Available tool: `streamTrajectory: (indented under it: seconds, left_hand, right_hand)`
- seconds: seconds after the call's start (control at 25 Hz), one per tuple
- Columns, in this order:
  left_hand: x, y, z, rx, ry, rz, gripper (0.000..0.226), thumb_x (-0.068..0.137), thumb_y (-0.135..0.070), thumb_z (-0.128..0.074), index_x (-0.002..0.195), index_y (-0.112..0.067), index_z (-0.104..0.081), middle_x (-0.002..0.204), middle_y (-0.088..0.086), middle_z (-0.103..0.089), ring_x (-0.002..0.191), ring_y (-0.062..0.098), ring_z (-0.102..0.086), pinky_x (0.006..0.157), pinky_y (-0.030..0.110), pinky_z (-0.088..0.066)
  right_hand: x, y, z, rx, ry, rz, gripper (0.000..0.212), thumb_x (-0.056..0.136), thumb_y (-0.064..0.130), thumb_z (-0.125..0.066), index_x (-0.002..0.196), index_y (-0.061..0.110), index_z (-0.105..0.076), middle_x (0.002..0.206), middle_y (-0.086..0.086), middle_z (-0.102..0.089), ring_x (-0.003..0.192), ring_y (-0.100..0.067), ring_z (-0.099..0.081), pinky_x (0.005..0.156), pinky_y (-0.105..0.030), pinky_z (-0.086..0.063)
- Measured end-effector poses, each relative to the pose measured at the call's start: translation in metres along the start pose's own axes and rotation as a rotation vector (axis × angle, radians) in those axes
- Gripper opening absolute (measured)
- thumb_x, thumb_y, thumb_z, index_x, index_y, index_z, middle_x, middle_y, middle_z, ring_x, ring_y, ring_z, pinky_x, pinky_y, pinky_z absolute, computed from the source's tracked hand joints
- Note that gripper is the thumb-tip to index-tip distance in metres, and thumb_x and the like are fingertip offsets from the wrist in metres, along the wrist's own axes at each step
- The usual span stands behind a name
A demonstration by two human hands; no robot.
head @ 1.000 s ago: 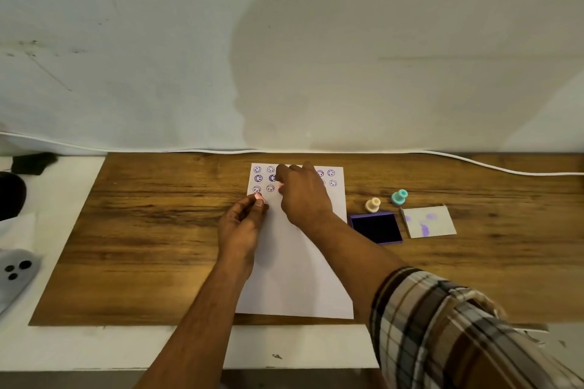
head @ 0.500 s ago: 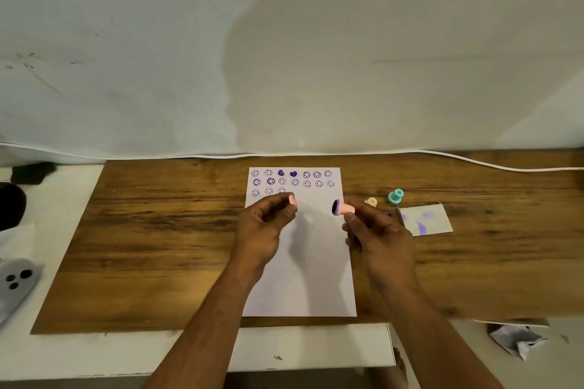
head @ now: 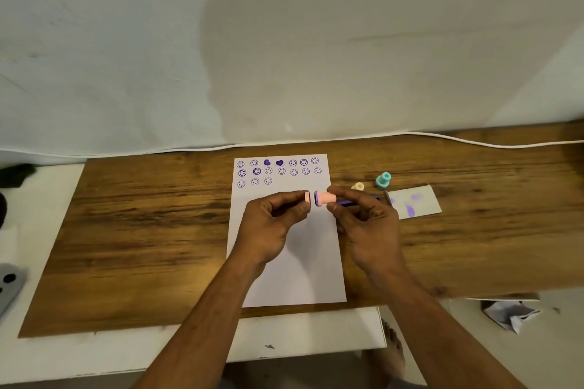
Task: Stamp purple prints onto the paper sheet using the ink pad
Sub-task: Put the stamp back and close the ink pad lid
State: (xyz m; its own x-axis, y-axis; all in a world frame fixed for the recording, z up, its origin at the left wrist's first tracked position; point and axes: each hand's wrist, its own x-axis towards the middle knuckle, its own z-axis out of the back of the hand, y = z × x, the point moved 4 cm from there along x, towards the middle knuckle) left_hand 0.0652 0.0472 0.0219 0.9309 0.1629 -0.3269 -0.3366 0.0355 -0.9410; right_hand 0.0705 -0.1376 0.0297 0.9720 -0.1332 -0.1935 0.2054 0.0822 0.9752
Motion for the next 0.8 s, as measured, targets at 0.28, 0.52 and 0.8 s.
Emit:
streamTrajectory:
  seconds: [0.28,0.52,0.8]
  left_hand:
    - [0.0014,-0.0002,-0.0059,-0.002,0.034,-0.015,0.033,0.088,-0.017,-0.078,0.121,-0.019,-0.077,0.126,-0.005,-0.075,0.116,0.017,-0.069,0.105,0.046,-0.055]
    - [0.0021,0.0013,-0.0050,-0.020,0.030,0.011,0.033,0.085,-0.017,-0.080,0.118,-0.017,-0.079,0.119,-0.003,-0.078,0.107,0.019,-0.074,0.099,0.046,-0.059]
    - [-0.0015,0.0034,-0.0072,0.048,0.012,-0.002,0.029,0.083,-0.022,-0.082,0.112,-0.026,-0.080,0.113,-0.014,-0.079,0.104,0.008,-0.072,0.097,0.031,-0.058]
  right_hand:
    - [0.0003,-0.0054,-0.0009,-0.049,0.018,0.021,0.031,0.084,0.019,-0.082,0.110,0.037,-0.078,0.092,0.014,-0.077,0.084,-0.011,-0.069,0.063,-0.014,-0.057]
    - [0.0046,-0.0038,0.0016,-0.103,0.080,0.047,0.032,0.084,0.020,-0.081,0.109,0.040,-0.076,0.103,0.019,-0.076,0.095,-0.003,-0.069,0.076,-0.011,-0.055]
    - [0.0095,-0.0066,0.0045,-0.163,0.164,-0.011,0.029,0.088,0.019,-0.078,0.111,0.035,-0.076,0.108,0.017,-0.076,0.098,-0.003,-0.071,0.089,-0.023,-0.058]
